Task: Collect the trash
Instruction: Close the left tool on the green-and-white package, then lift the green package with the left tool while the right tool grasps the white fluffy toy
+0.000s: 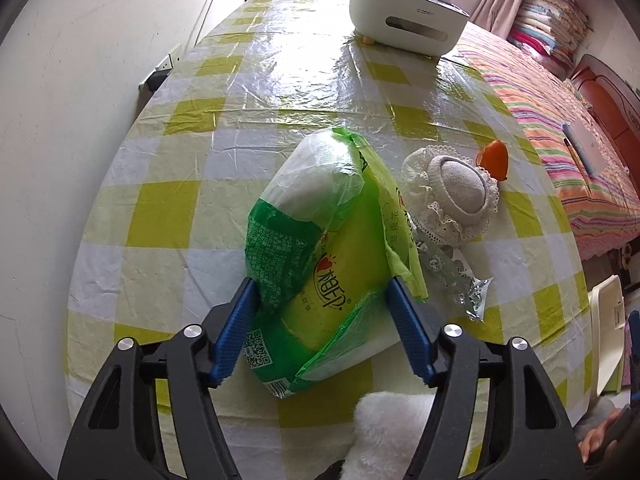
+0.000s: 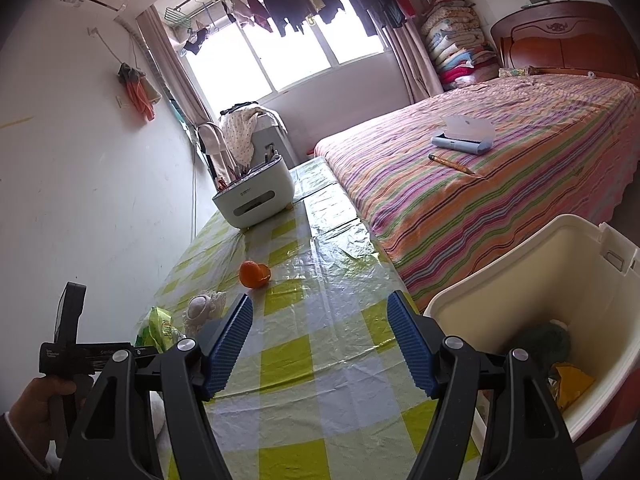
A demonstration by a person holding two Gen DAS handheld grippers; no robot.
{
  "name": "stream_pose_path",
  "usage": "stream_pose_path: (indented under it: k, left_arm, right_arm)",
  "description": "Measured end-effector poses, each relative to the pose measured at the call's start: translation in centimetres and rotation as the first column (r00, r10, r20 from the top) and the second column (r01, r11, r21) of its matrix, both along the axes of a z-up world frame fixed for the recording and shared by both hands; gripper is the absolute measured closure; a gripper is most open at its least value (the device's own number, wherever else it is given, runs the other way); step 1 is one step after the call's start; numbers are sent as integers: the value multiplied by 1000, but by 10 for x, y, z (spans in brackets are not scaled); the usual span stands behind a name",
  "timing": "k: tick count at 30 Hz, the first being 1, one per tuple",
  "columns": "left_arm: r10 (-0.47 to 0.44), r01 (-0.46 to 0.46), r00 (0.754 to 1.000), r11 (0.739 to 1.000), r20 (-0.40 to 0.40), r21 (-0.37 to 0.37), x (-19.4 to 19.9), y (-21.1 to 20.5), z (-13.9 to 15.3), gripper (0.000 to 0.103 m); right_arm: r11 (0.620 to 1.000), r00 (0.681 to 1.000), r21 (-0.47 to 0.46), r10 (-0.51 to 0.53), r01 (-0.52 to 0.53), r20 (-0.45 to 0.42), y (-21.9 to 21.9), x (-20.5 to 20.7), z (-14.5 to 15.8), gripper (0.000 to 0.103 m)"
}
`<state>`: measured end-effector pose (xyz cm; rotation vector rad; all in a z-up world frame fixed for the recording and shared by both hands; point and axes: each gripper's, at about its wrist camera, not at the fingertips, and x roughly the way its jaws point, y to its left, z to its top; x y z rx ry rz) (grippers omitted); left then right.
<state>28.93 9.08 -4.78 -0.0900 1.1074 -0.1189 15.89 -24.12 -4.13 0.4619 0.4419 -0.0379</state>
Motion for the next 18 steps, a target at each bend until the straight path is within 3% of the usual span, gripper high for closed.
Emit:
stream_pose_path:
  k: [2, 8, 18]
  left_arm:
    - [16, -16, 1000, 999, -13, -42, 0, 8, 1, 56]
    - [20, -20, 1000, 998, 0, -59, -3, 14, 6, 76]
    - [60, -53, 996, 993, 61, -105, -11, 32, 23, 84]
  right_arm:
    - [1000, 1000, 6, -4, 4, 3, -2, -1, 0, 35]
    - [1000, 1000, 8, -3, 3, 2, -3, -1, 1, 35]
    - [998, 998, 21, 58, -58, 2, 5, 3, 0, 35]
